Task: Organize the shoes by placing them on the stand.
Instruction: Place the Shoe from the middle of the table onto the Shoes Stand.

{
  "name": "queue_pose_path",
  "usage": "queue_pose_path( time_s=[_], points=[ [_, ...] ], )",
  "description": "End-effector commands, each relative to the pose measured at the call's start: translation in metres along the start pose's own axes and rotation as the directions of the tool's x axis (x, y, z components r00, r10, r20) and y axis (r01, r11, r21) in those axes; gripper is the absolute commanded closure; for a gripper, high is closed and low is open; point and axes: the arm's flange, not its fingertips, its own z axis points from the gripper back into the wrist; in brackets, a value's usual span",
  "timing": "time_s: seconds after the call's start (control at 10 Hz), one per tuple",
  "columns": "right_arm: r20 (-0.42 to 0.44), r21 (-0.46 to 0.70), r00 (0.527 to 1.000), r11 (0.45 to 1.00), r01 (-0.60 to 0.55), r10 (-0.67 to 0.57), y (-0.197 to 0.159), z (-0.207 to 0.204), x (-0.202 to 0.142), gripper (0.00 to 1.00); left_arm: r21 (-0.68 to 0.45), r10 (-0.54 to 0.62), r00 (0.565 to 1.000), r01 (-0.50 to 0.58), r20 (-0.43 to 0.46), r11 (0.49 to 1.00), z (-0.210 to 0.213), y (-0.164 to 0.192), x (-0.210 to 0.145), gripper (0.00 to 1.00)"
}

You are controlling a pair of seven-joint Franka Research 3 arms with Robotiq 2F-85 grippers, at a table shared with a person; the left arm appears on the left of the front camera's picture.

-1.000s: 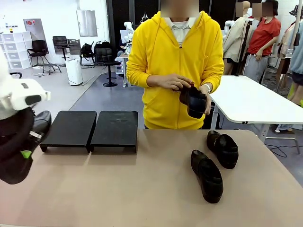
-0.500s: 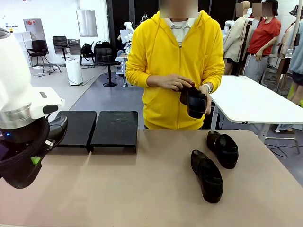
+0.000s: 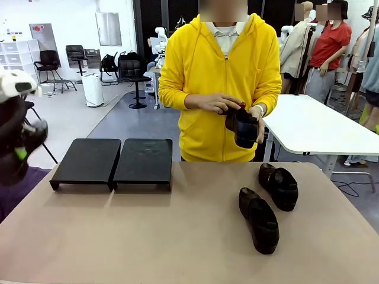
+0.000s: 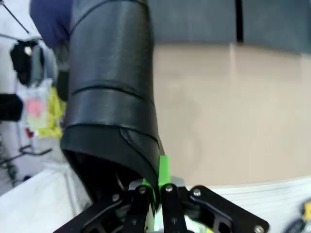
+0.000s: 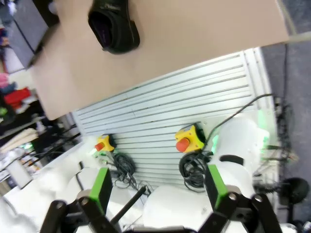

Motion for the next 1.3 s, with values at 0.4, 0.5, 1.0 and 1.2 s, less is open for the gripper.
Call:
queue_pose_path(
  time_s=[0.4,0.5,1.0,1.2],
  points=[
    [-0.002,-0.006,1.0,1.0,0.002,-0.002,0.0,0.004,0.0,0.0,-0.06,-0.092,0.979,0.105,0.183,0.993,-0.105,-0.013,0.102,1.0],
    [-0.002,-0.006,1.0,1.0,0.002,-0.002,0.0,0.004,0.0,0.0,-0.054,-0.105,0.976,0.117,0.189,0.992,-0.12,-0.019,0.105,1.0],
    [-0.002,-0.006,1.0,1.0,0.002,-0.002,0.0,0.004,0.0,0.0,-0.006,-0.103,0.979,0.106,0.179,0.994,-0.155,-0.031,0.113,1.0],
    [-0.002,-0.006,1.0,1.0,0.002,-0.002,0.0,0.004,0.0,0.0,-0.006,-0.091,0.981,0.094,0.17,0.996,-0.164,-0.032,0.116,1.0]
  ],
)
